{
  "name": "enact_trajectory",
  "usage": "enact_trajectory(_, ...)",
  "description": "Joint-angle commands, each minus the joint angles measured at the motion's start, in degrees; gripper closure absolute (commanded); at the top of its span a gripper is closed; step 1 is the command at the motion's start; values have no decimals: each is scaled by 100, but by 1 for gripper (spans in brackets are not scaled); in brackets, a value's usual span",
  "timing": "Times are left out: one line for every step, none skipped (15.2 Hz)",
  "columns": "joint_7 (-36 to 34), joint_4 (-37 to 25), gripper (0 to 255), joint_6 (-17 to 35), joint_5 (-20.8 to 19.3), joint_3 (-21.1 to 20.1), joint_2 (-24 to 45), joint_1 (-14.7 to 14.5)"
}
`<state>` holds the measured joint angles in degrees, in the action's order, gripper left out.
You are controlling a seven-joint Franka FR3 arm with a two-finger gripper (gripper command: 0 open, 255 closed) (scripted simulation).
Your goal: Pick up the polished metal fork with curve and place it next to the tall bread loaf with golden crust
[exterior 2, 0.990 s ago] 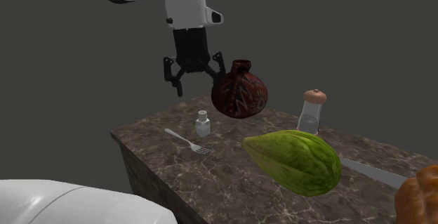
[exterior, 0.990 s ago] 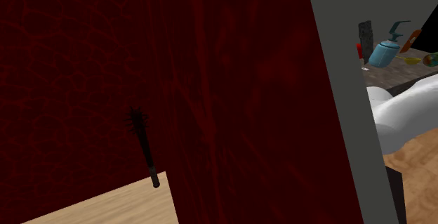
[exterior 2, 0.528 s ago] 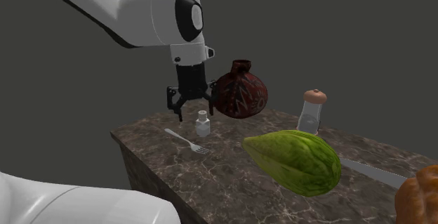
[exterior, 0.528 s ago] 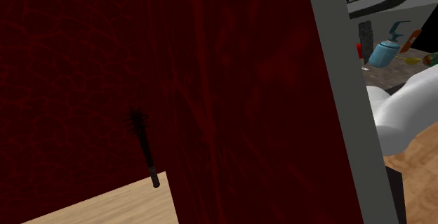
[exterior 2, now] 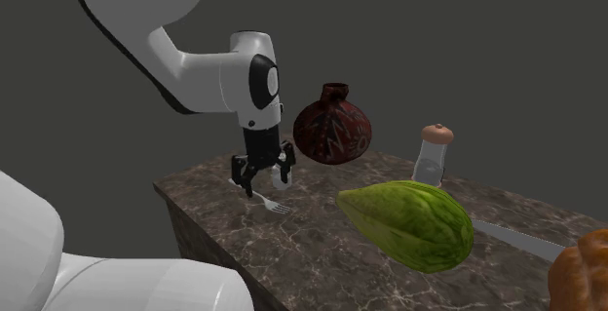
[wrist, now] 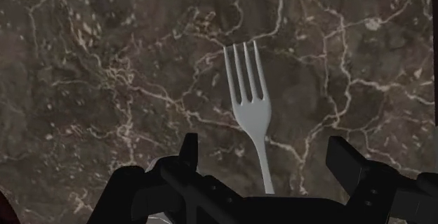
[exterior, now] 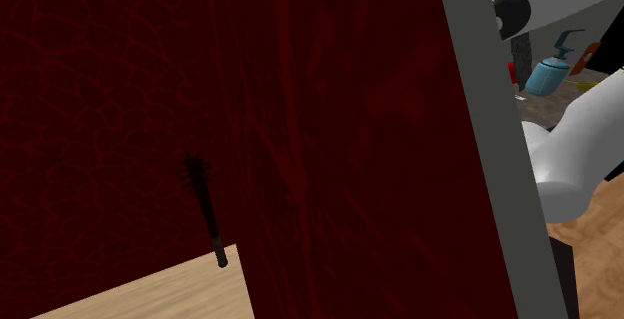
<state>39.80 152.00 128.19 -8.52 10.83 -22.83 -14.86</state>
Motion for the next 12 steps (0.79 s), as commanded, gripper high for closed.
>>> enact_trajectory(53, 77, 0, 217, -4, 26, 133, -15)
enact_trajectory(54, 116, 0, 312, -7, 36, 190, -14)
enact_trajectory(55, 153, 0, 408, -10, 45, 248, -13)
enact_trajectory(56, 190, 0, 505, -13, 54, 309, -12)
enact_trajectory(58, 224, 0, 602, -16, 63, 371, -11)
enact_trajectory(59, 244, 0, 658, -17, 69, 408, -10)
enact_trajectory(59, 244, 0, 658, -17, 69, 407, -10)
enact_trajectory(59, 244, 0, 658, -17, 69, 408, -10)
enact_trajectory(59, 244, 0, 658, -17, 69, 408, -10)
enact_trajectory(59, 244, 0, 658, -17, 69, 408, -10)
enact_trajectory(59, 244, 0, 658, -17, 69, 408, -10)
enact_trajectory(59, 244, 0, 658, -17, 69, 408, -10)
